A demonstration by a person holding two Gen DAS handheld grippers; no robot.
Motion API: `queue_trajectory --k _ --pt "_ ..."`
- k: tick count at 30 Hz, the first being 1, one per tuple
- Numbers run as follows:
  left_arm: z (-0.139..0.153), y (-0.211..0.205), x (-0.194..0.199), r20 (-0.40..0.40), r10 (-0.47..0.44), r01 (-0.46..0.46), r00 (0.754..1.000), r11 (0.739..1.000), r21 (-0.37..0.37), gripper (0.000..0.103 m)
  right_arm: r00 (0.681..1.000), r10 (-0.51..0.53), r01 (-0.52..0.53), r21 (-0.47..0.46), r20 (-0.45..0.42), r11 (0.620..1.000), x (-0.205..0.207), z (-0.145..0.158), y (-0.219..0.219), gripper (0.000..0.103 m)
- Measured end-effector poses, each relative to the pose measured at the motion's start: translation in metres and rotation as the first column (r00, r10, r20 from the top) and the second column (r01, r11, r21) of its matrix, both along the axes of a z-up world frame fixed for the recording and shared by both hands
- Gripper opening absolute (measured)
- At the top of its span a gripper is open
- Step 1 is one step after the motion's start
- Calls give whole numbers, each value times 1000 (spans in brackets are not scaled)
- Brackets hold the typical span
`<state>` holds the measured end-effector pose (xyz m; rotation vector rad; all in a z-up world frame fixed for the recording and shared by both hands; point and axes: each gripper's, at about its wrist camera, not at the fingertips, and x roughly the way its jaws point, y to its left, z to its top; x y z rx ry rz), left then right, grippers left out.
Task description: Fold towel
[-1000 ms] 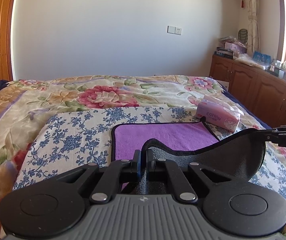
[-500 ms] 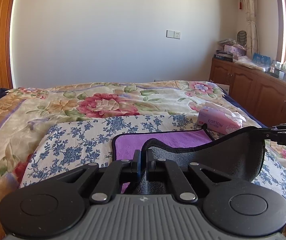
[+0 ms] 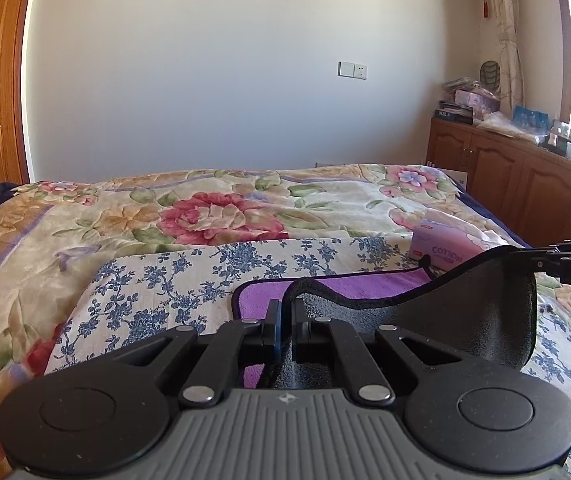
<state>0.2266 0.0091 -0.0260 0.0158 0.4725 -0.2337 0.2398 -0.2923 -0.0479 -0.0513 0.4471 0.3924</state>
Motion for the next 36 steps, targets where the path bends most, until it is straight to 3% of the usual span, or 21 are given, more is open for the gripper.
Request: queue_trajectory --k 36 --pt "-6 -4 37 -6 30 -29 1000 997 71 5 999 -11 12 -32 46 999 33 -2 -1 4"
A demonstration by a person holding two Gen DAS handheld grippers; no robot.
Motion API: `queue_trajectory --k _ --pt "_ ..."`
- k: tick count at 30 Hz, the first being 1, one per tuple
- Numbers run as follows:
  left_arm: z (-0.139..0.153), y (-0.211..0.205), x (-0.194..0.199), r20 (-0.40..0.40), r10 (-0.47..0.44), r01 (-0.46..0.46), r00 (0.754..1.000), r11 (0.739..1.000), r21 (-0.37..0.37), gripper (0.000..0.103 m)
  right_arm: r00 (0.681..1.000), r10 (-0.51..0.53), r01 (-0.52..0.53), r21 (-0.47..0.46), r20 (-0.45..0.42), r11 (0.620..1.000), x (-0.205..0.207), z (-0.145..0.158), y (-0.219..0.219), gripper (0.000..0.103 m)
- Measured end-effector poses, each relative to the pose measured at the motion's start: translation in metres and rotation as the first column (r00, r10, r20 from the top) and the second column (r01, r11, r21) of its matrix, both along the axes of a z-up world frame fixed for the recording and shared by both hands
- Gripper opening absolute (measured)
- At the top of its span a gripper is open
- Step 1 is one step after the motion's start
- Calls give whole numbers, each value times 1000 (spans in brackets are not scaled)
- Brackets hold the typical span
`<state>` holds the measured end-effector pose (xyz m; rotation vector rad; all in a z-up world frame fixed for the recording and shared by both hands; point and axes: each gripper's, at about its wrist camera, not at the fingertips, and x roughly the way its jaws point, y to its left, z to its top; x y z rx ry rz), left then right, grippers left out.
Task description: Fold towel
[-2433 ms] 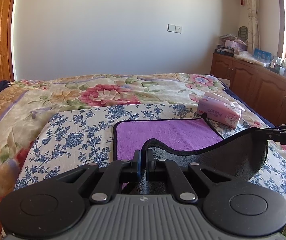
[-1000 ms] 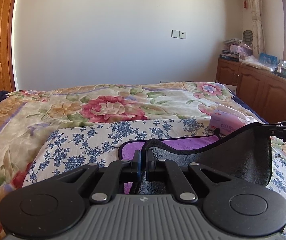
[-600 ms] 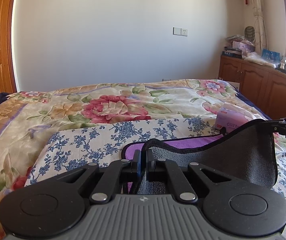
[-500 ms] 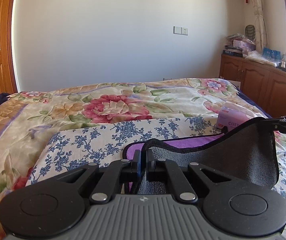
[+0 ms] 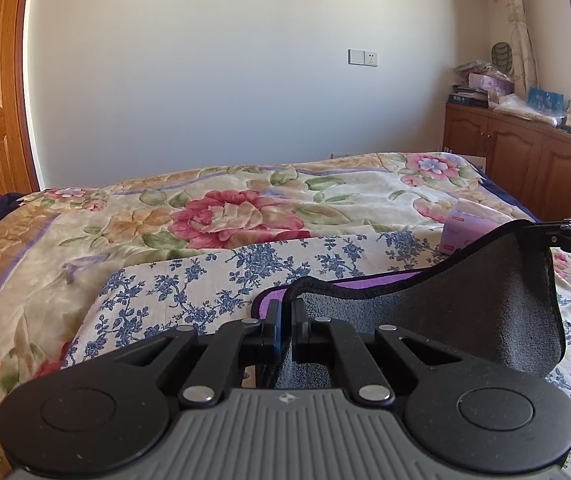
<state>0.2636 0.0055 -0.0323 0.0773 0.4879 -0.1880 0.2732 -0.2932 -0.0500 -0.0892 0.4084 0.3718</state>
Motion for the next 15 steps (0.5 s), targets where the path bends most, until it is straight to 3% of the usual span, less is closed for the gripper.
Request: queue_trajectory --k 15 --pt "7 -6 29 29 11 -11 1000 1000 4 5 999 -14 14 -18 38 1000 18 1 -4 4"
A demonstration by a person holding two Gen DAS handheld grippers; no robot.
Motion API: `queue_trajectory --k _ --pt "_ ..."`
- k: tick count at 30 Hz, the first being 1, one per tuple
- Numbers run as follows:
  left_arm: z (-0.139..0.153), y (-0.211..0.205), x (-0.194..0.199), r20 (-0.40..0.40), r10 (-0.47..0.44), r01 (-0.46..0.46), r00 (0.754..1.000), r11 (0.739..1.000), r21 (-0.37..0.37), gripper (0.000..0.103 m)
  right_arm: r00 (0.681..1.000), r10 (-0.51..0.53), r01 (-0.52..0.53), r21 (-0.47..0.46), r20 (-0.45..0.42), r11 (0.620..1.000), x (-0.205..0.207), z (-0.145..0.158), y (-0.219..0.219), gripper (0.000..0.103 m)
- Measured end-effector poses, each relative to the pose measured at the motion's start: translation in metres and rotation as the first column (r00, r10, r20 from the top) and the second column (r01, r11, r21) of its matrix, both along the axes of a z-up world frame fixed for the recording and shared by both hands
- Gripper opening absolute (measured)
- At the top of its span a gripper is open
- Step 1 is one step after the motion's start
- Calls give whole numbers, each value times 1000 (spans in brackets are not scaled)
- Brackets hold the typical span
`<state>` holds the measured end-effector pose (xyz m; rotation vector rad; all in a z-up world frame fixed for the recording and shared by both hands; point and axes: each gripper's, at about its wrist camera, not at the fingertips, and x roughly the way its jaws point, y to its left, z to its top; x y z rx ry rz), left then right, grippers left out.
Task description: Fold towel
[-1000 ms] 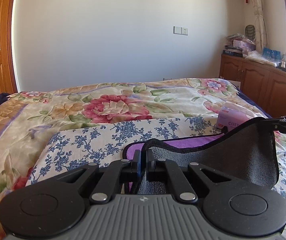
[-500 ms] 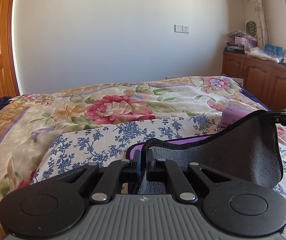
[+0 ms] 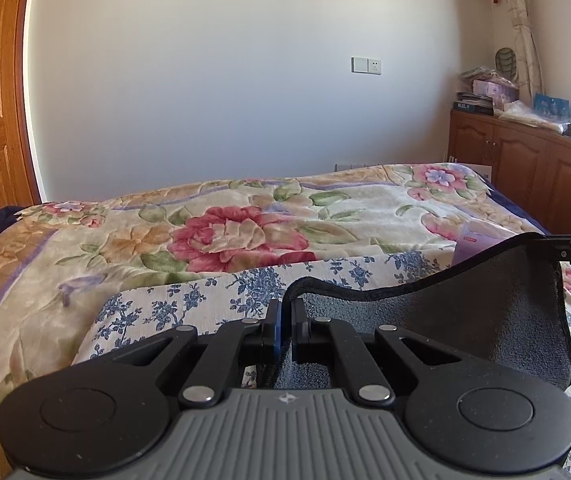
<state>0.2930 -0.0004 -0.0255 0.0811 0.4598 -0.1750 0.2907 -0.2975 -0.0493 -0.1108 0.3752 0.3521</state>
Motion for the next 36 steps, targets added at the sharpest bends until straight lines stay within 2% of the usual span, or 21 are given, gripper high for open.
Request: queue_trajectory --k 24,30,36 --pt "-5 -8 40 45 24 -25 999 999 29 6 999 -27 26 12 42 1000 36 -9 -4 4" --pt "-17 -8 53 32 27 -28 999 999 36 6 999 -41 40 13 29 999 46 -21 -6 4" --pt "-38 -8 69 -14 34 -33 999 998 54 6 998 -57 57 -14 -22 998 58 -41 -6 4"
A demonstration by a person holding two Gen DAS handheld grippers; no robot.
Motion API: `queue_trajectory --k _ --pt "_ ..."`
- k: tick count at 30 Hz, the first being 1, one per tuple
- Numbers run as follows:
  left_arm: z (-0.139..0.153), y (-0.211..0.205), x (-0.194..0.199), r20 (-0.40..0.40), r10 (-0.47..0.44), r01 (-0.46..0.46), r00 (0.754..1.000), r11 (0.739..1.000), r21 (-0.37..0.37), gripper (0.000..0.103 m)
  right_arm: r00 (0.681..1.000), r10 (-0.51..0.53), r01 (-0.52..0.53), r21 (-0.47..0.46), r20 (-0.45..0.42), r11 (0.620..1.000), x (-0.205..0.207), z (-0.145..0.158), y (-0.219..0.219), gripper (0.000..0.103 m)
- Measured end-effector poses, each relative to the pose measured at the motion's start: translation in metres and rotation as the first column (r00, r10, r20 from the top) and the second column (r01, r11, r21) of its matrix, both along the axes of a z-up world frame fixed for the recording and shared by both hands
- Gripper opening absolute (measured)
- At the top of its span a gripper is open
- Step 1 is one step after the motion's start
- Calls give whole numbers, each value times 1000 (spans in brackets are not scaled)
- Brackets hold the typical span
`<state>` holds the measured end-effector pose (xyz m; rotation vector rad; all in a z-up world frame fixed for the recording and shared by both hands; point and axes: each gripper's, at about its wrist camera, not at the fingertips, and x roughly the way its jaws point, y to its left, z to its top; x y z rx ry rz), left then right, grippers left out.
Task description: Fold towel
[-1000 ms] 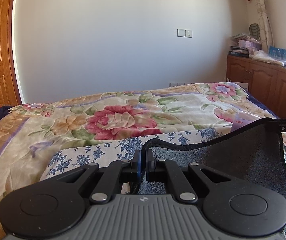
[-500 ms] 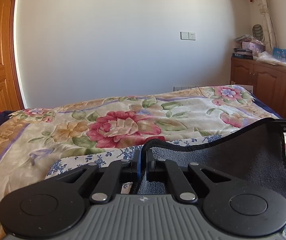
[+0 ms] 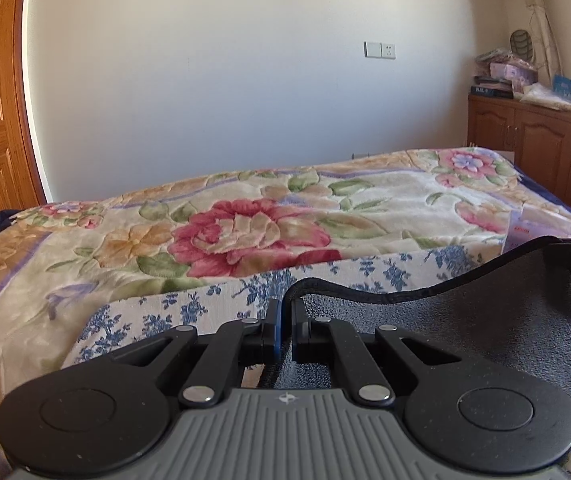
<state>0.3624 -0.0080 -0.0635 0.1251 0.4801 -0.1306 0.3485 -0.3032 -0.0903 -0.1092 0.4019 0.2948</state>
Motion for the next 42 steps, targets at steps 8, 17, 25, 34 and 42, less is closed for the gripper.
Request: queue_trajectory --k 8,17,25,34,42 --pt "-21 -3 13 -57 5 -3 998 1000 29 6 998 -26 25 -17 -60 1000 9 -17 -5 4" --pt "-28 -5 21 -76 9 -6 997 999 44 6 996 -34 32 -21 -84 999 14 -24 -6 5" --pt "-29 -8 21 -81 10 -6 997 998 56 9 995 -37 36 -13 -90 999 15 -24 -6 5" --pt "-26 -8 20 -81 11 -7 997 999 52 23 994 -58 56 -16 -89 998 13 -20 -7 19" --pt "-9 -10 7 -59 21 -17 998 998 62 61 996 -58 58 -14 -71 998 3 1 -6 44"
